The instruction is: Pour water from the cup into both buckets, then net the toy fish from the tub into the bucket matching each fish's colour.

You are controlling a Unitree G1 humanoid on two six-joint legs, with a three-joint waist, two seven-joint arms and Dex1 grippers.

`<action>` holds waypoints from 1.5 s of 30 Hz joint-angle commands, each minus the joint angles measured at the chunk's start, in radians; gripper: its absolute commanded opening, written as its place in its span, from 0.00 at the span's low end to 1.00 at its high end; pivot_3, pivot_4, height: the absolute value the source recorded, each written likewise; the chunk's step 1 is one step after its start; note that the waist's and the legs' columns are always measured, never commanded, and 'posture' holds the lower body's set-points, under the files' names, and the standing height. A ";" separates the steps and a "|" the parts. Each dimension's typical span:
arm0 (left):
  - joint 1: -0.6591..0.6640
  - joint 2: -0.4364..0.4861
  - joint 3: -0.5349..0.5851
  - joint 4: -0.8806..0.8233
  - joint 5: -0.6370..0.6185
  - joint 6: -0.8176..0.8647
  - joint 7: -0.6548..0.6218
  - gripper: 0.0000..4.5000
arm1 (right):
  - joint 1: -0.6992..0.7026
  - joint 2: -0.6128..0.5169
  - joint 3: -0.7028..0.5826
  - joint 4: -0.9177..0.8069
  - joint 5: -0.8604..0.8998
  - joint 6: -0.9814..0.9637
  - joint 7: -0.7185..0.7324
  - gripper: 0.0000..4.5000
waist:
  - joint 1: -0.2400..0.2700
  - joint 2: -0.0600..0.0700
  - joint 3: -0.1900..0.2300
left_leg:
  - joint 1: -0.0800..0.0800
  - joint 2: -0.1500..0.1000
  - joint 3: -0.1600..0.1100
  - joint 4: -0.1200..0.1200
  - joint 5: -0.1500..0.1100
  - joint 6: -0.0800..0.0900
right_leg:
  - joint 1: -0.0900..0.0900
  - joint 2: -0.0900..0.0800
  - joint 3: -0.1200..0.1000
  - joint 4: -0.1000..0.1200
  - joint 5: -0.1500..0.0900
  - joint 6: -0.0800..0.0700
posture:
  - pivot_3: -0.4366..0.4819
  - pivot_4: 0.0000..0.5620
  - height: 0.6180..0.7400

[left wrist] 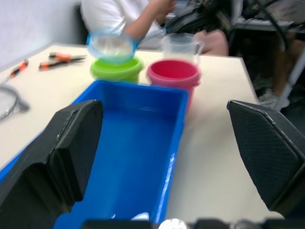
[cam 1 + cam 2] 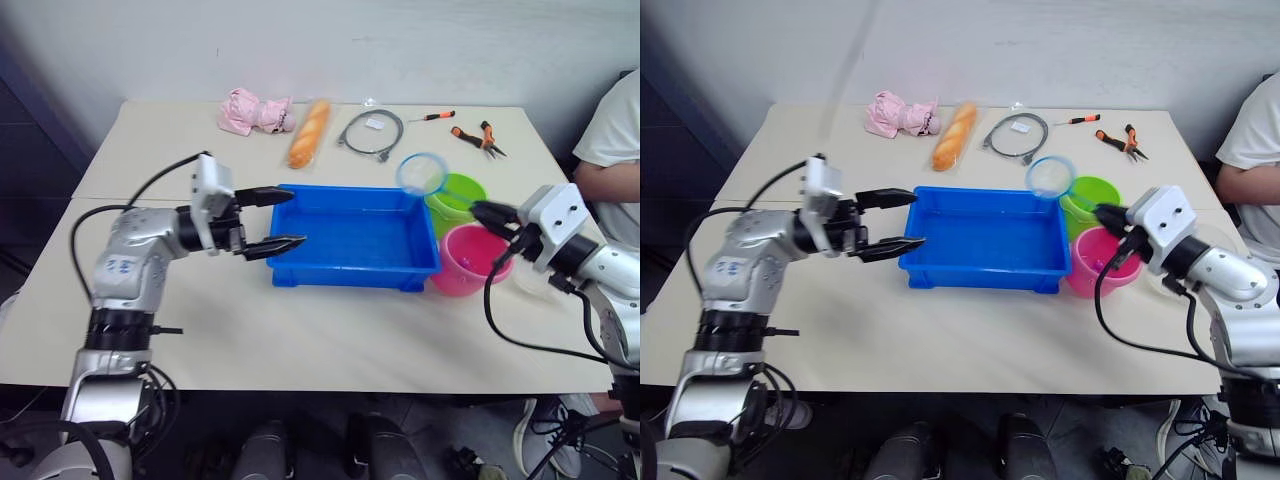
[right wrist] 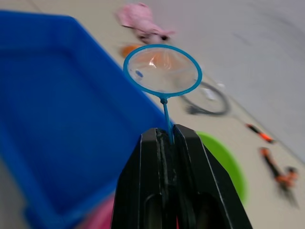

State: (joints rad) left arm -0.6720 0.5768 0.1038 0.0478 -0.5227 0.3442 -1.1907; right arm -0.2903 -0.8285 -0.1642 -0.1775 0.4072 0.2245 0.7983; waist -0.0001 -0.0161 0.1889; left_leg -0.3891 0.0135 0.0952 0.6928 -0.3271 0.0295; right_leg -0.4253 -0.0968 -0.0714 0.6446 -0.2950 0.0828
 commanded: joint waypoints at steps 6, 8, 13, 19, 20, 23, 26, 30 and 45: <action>0.354 0.207 0.049 -0.278 -0.085 0.091 -0.114 0.99 | 0.117 0.022 0.266 -0.260 0.011 0.053 0.185 0.00 | -0.007 0.000 0.000 | 0.004 0.001 0.000 -0.004 -0.001 0.000 | 0.002 0.000 0.001 -0.003 -0.001 -0.002 | 0.48 0.27 0.99; 0.438 0.234 0.044 -0.302 -0.048 0.036 -0.134 0.99 | 0.129 0.067 0.343 -0.219 -0.046 0.001 0.193 0.00 | -0.006 0.000 0.000 | 0.005 0.001 0.000 -0.004 -0.001 0.000 | 0.002 0.000 0.001 -0.006 -0.001 -0.002 | 0.48 0.27 0.99; 0.560 0.253 0.033 -0.283 0.034 -0.098 -0.142 0.99 | 0.119 0.155 0.468 -0.027 -0.203 -0.170 0.208 0.00 | 0.000 0.000 -0.001 | 0.005 -0.001 -0.001 -0.004 -0.001 0.000 | 0.003 -0.002 0.000 -0.007 -0.001 -0.002 | 0.48 0.27 0.99; 0.608 0.235 0.041 -0.276 0.048 -0.117 -0.092 0.99 | 0.044 0.265 0.536 0.223 -0.317 -0.336 0.204 0.00 | -0.008 -0.001 -0.001 | 0.005 -0.001 -0.001 -0.005 -0.001 0.000 | 0.002 -0.003 0.000 -0.006 -0.001 -0.003 | 0.48 0.27 0.99; 0.610 0.236 0.040 -0.277 0.047 -0.114 -0.089 0.99 | 0.036 0.270 0.542 0.252 -0.332 -0.363 0.210 0.00 | -0.009 -0.001 -0.001 | 0.005 -0.001 -0.001 -0.005 -0.001 0.000 | 0.001 -0.003 0.000 -0.006 -0.001 -0.003 | 0.48 0.27 0.99; 0.611 0.241 0.037 -0.279 0.040 -0.099 -0.086 0.99 | 0.020 0.292 0.540 0.304 -0.325 -0.384 0.224 0.00 | -0.014 -0.001 -0.001 | 0.005 -0.001 -0.001 -0.005 -0.001 0.000 | 0.001 -0.003 0.000 -0.006 -0.001 -0.003 | 0.48 0.27 0.99; 0.611 0.244 0.041 -0.277 0.037 -0.093 -0.086 1.00 | 0.016 0.297 0.535 0.295 -0.291 -0.350 0.262 0.26 | -0.022 -0.001 -0.001 | 0.005 -0.001 -0.001 -0.005 -0.001 0.000 | 0.001 -0.003 0.000 -0.005 -0.001 -0.003 | 0.48 0.27 0.99; 0.627 0.238 0.081 -0.259 0.030 -0.092 -0.062 1.00 | 0.041 0.278 0.477 0.215 -0.244 -0.340 0.262 0.70 | -0.027 -0.001 -0.001 | 0.005 -0.001 -0.001 -0.006 -0.001 0.000 | 0.001 -0.003 0.000 -0.005 -0.001 -0.003 | 0.48 0.27 0.99; 0.865 0.277 0.265 -0.111 0.166 -0.350 0.011 1.00 | 0.506 -0.040 -0.130 -0.123 0.058 -0.341 0.390 0.99 | -0.022 -0.001 -0.001 | 0.008 0.000 -0.002 -0.012 -0.003 -0.001 | 0.003 -0.004 -0.001 -0.009 -0.002 -0.004 | 0.48 0.27 0.99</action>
State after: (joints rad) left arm 0.1819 0.8424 0.3319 -0.0643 -0.3647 0.0300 -1.1880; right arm 0.2004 -0.8697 -0.2282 -0.2549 0.4208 -0.0871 1.1662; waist -0.0216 -0.0169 0.1880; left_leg -0.3785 0.0131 0.0937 0.6801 -0.3301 0.0287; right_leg -0.4190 -0.1007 -0.0723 0.6329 -0.2967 0.0790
